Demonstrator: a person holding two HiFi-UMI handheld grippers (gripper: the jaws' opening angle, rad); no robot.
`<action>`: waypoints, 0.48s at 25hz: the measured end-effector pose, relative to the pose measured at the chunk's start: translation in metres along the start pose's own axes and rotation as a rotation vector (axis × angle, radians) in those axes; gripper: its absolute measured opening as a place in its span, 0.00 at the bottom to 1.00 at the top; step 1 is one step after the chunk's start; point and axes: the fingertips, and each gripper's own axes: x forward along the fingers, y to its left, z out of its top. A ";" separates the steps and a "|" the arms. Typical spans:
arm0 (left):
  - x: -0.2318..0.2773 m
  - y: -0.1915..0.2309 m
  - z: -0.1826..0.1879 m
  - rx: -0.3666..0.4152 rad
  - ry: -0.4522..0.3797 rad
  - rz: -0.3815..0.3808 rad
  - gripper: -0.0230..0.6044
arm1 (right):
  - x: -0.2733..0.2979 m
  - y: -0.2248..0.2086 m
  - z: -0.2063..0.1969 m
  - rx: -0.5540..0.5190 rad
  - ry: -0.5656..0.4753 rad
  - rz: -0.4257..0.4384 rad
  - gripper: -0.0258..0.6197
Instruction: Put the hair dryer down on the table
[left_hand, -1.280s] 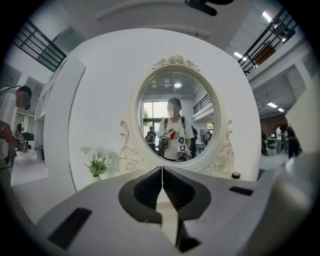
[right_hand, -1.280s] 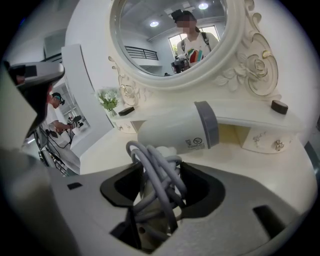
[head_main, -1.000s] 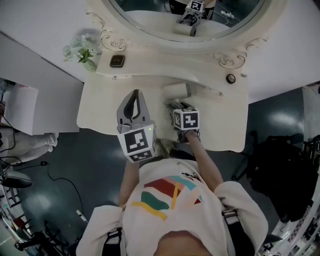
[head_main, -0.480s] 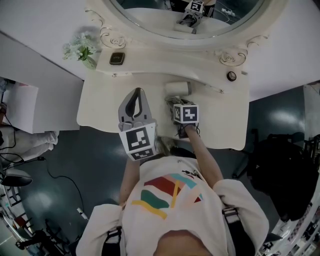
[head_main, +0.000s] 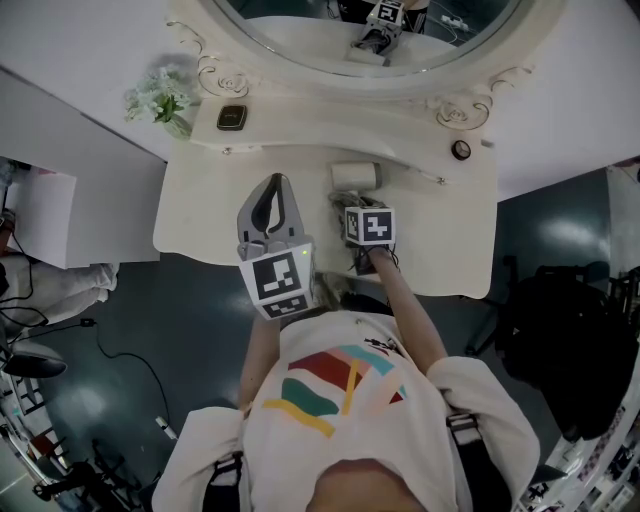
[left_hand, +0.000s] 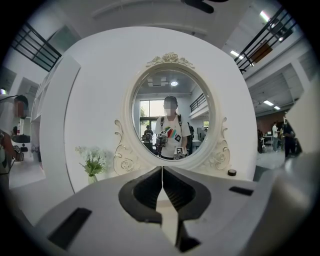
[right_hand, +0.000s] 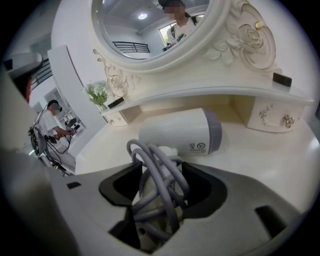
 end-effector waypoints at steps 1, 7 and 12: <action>0.000 -0.001 0.000 0.001 0.000 -0.001 0.05 | 0.000 0.000 0.000 0.006 -0.005 0.001 0.40; 0.000 -0.001 0.003 0.008 -0.005 -0.001 0.05 | -0.002 -0.001 -0.005 0.019 -0.015 0.006 0.48; -0.001 -0.004 0.005 0.011 -0.015 -0.005 0.05 | -0.014 0.002 0.002 -0.020 -0.040 0.026 0.48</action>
